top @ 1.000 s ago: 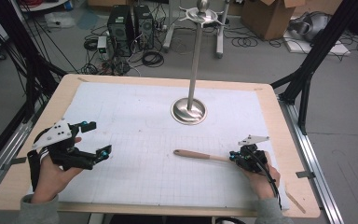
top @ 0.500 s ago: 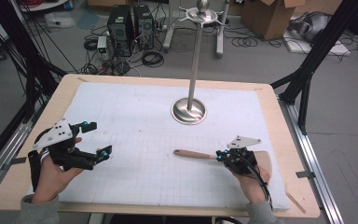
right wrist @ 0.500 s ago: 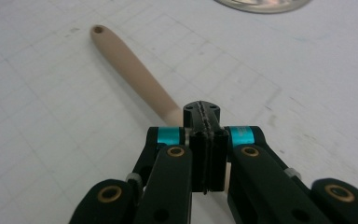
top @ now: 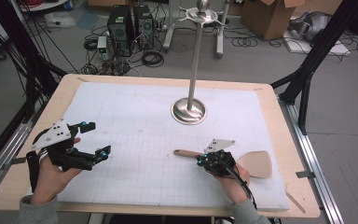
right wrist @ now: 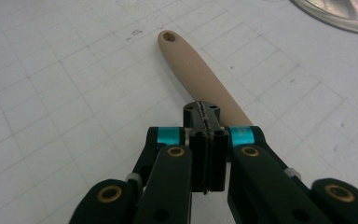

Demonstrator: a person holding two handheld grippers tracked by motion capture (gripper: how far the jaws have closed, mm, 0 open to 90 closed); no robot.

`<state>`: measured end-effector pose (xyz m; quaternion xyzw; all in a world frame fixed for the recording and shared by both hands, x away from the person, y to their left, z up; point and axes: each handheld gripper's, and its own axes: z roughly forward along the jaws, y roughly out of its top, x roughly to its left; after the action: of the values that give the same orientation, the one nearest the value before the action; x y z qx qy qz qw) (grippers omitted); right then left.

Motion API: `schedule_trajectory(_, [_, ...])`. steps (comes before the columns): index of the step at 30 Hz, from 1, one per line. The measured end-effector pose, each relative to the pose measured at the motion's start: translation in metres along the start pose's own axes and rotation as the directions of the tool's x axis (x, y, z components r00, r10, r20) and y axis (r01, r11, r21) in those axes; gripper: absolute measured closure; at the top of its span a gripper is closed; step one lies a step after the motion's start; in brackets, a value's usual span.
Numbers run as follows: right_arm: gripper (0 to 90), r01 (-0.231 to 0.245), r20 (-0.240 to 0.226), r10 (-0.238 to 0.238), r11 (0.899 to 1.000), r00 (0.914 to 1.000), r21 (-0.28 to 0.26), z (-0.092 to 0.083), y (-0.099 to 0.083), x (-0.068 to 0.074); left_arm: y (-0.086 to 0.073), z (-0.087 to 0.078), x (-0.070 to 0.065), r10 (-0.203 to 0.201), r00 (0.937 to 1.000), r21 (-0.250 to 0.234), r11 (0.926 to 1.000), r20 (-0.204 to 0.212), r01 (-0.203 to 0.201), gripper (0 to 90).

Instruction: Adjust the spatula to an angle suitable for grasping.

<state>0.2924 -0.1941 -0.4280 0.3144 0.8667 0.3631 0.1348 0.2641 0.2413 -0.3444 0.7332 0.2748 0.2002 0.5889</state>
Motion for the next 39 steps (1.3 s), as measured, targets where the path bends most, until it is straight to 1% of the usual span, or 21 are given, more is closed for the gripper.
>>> schedule_trajectory(1, [90.0, 0.006, 0.001, -0.006, 1.000, 1.0000, 0.004, 0.003, 0.001, 0.001, 0.000, 0.000, 0.000, 0.000, 1.0000, 0.001, 1.0000, -0.001, 0.000, 1.8])
schedule_trajectory(3, [90.0, 0.003, -0.004, -0.003, 1.000, 1.0000, 0.008, 0.005, 0.003, 0.002, 0.000, 0.000, 0.000, -0.001, 1.0000, 0.001, 1.0000, 0.000, 0.001, 1.8])
schedule_trajectory(5, [90.0, 0.014, -0.017, -0.013, 1.000, 0.9998, 0.020, 0.013, 0.006, 0.005, 0.000, 0.000, 0.000, 0.001, 1.0000, 0.002, 1.0000, 0.000, -0.001, 1.8])
schedule_trajectory(10, [90.0, 0.033, -0.035, -0.032, 0.999, 0.9989, 0.031, 0.024, 0.012, 0.011, -0.001, -0.001, 0.000, -0.003, 1.0000, 0.002, 1.0000, -0.005, 0.003, 1.8])
schedule_trajectory(11, [90.0, 0.033, -0.035, -0.032, 0.999, 0.9989, 0.031, 0.024, 0.012, 0.011, -0.001, -0.001, 0.001, -0.001, 1.0000, 0.003, 1.0000, -0.007, 0.001, 1.8])
schedule_trajectory(12, [90.0, 0.040, -0.040, -0.038, 0.998, 0.9985, 0.039, 0.028, 0.013, 0.013, -0.001, -0.002, 0.001, -0.005, 1.0000, 0.001, 1.0000, -0.008, 0.005, 1.8])
schedule_trajectory(16, [90.0, 0.036, -0.043, -0.034, 0.999, 0.9985, 0.034, 0.032, 0.016, 0.012, -0.001, -0.004, 0.001, -0.004, 0.9999, -0.001, 1.0000, -0.011, 0.004, 1.8])
schedule_trajectory(19, [90.0, 0.026, -0.042, -0.025, 0.999, 0.9988, 0.030, 0.035, 0.018, 0.010, -0.002, -0.004, 0.001, -0.005, 0.9999, 0.002, 1.0000, -0.013, 0.005, 1.8])
schedule_trajectory(21, [90.0, 0.032, -0.031, -0.032, 0.999, 0.9990, 0.028, 0.037, 0.020, 0.008, -0.002, -0.004, 0.001, -0.005, 0.9999, 0.005, 1.0000, -0.013, 0.005, 1.8])
schedule_trajectory(25, [90.0, 0.027, -0.021, -0.026, 0.999, 0.9994, 0.029, 0.041, 0.025, 0.005, -0.003, -0.004, 0.000, -0.006, 0.9999, 0.004, 1.0000, -0.013, 0.006, 1.9])
schedule_trajectory(32, [90.0, -0.013, 0.010, 0.012, 0.999, 0.9999, 0.033, 0.048, 0.032, -0.006, -0.003, -0.006, 0.001, -0.005, 0.9999, 0.003, 1.0000, -0.015, 0.005, 1.8])
schedule_trajectory(37, [90.0, -0.030, 0.035, 0.029, 0.999, 0.9989, 0.023, 0.053, 0.035, -0.014, -0.003, -0.006, 0.001, -0.009, 0.9998, 0.000, 1.0000, -0.017, 0.009, 1.9])
schedule_trajectory(39, [90.0, -0.039, 0.039, 0.039, 0.999, 0.9985, 0.016, 0.054, 0.036, -0.017, -0.003, -0.006, 0.002, -0.007, 0.9998, 0.003, 1.0000, -0.017, 0.007, 1.9])
